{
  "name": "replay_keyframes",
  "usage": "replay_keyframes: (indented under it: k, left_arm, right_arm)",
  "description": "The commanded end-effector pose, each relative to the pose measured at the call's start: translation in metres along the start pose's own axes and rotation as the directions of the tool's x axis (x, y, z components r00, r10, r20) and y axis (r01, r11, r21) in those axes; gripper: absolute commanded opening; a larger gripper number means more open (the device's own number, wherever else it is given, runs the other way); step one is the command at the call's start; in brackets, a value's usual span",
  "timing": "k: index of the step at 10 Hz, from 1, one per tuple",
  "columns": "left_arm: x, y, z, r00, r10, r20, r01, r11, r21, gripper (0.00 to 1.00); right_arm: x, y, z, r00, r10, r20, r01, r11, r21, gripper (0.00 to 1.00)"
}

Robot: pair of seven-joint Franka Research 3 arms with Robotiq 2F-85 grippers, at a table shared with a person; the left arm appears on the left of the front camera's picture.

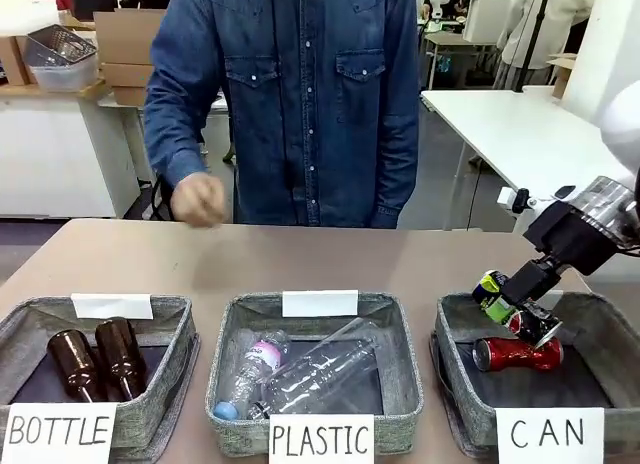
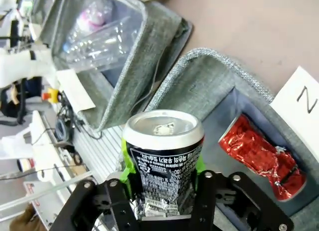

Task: Sort the can waste into the basket.
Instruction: Pick up the can waste from the table and place it in the right Fabric basket.

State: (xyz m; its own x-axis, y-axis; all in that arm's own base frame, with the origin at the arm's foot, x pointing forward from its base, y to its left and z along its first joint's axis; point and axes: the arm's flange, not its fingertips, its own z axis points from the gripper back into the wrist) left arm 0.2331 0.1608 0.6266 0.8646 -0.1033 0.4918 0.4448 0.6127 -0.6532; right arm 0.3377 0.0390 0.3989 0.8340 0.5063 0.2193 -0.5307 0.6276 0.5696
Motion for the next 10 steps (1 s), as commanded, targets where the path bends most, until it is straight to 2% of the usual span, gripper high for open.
replay_keyframes:
  k: [1, 4, 5, 6, 7, 8, 9, 10]
  left_arm:
    - [0.006, 0.0, -0.033, 0.998, -0.042, -0.042, 0.038, 0.995, -0.093, 1.0]
    - [0.018, -0.014, -0.095, 0.991, -0.076, -0.11, 0.05, 0.974, -0.22, 1.0]
    - [0.018, -0.021, -0.116, 0.989, -0.087, -0.119, 0.052, 0.962, -0.269, 1.0]
    - [0.018, -0.026, -0.136, 0.991, -0.076, -0.106, 0.038, 0.947, -0.32, 1.0]
    - [0.015, -0.031, -0.162, 0.995, -0.059, -0.085, 0.021, 0.918, -0.395, 1.0]
    - [0.008, -0.028, -0.185, 0.995, -0.052, -0.09, 0.008, 0.902, -0.431, 1.0]
    - [-0.002, -0.02, -0.207, 0.997, -0.034, -0.068, -0.002, 0.884, -0.468, 1.0]
    - [-0.015, -0.014, -0.226, 0.999, -0.016, -0.051, -0.011, 0.872, -0.489, 1.0]
  right_arm:
    - [-0.004, -0.002, 0.004, 1.0, -0.008, 0.027, 0.008, 1.0, -0.015, 1.0]
    - [-0.009, -0.001, 0.005, 0.998, -0.03, 0.055, 0.031, 0.999, -0.023, 1.0]
    - [-0.01, 0.001, 0.007, 0.994, -0.038, 0.099, 0.038, 0.999, 0.003, 1.0]
    - [-0.008, 0.006, 0.014, 0.977, -0.071, 0.201, 0.048, 0.992, 0.116, 1.0]
    - [-0.009, 0.009, 0.03, 0.931, -0.173, 0.321, 0.029, 0.912, 0.408, 1.0]
    - [-0.013, 0.005, 0.046, 0.885, -0.291, 0.365, -0.011, 0.769, 0.639, 1.0]
    - [-0.008, 0.002, 0.06, 0.782, -0.549, 0.295, 0.071, 0.549, 0.833, 1.0]
    - [-0.01, 0.0, 0.065, 0.75, -0.611, 0.253, 0.02, 0.403, 0.915, 1.0]
